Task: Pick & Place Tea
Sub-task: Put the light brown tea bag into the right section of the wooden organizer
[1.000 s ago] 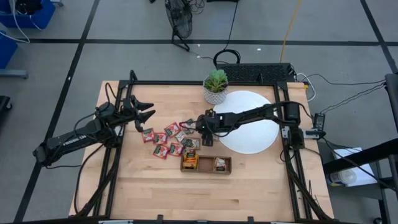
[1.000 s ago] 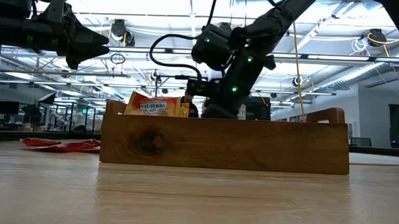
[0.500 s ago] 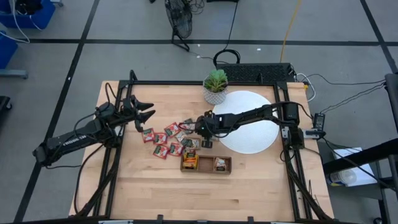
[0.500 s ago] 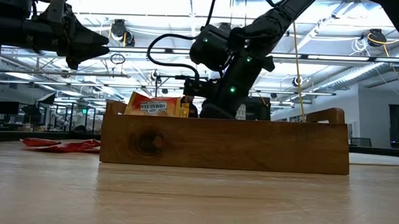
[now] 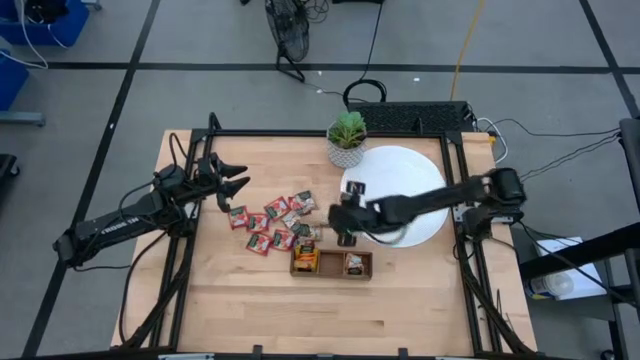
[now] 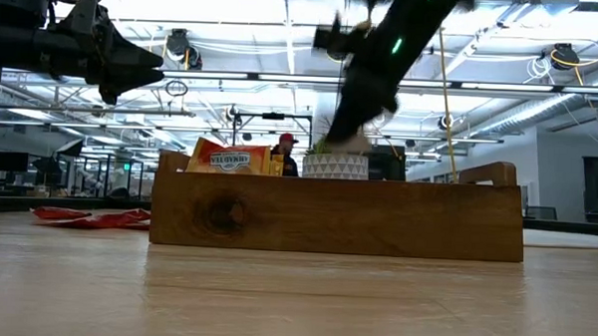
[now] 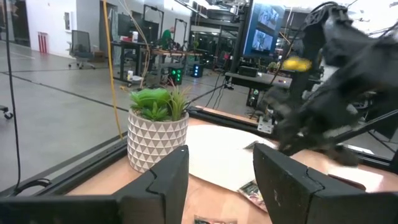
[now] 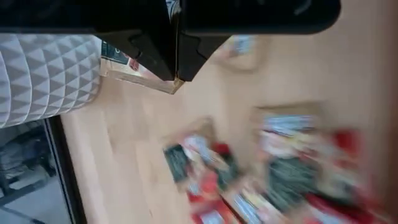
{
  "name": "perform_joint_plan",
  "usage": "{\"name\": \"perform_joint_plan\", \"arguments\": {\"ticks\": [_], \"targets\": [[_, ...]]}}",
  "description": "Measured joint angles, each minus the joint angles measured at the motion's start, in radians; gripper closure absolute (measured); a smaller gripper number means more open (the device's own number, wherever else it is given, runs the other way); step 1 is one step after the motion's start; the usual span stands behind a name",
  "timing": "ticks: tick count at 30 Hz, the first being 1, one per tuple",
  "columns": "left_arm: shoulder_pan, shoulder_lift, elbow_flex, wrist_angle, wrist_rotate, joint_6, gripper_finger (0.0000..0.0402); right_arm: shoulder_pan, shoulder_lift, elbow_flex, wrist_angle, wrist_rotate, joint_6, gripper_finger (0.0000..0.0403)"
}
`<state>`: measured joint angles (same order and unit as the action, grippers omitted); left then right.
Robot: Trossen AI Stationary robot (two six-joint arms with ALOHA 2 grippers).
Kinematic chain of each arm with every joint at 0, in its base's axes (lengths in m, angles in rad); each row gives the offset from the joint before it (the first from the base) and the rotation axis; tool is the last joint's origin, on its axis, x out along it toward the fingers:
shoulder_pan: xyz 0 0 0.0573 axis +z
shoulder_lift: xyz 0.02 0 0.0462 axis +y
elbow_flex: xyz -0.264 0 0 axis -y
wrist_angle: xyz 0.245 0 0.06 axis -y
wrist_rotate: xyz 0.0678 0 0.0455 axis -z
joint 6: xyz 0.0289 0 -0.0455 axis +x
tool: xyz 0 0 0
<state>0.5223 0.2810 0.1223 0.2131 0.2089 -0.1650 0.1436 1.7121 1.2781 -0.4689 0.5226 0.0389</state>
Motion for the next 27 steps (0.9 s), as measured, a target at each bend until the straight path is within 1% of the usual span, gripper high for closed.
{"name": "perform_joint_plan", "arguments": {"ticks": [2, 4, 7, 10, 13, 18, 21, 27], "targets": [[0.000, 0.000, 0.000, 0.000, 0.000, 0.000, 0.0220, 0.070, -0.049, 0.001, -0.007, 0.032, 0.073, 0.0402], [0.000, 0.000, 0.000, 0.000, 0.000, 0.000, 0.0220, 0.143, -0.075, 0.002, -0.014, 0.032, 0.131, 0.0402], [0.000, 0.000, 0.000, 0.000, 0.000, 0.000, 0.0220, 0.249, -0.061, 0.002, -0.026, 0.077, 0.204, 0.0402], [0.000, 0.000, 0.000, 0.000, 0.000, 0.000, 0.0220, 0.315, -0.021, 0.002, -0.053, 0.105, 0.310, 0.0402], [0.000, 0.000, 0.000, -0.002, 0.000, 0.000, 0.0220, 0.349, 0.042, 0.002, -0.078, 0.110, 0.410, 0.0402], [0.000, 0.000, 0.000, 0.000, 0.000, 0.000, 0.0220, 0.378, 0.121, 0.002, -0.093, 0.103, 0.501, 0.0403], [0.000, 0.000, 0.000, 0.000, 0.000, 0.000, 0.0220, 0.392, 0.140, 0.002, -0.099, 0.096, 0.537, 0.0403], [0.000, 0.000, 0.000, 0.000, 0.000, 0.000, 0.0220, 0.410, 0.138, 0.001, -0.116, 0.075, 0.585, 0.0403]]}}
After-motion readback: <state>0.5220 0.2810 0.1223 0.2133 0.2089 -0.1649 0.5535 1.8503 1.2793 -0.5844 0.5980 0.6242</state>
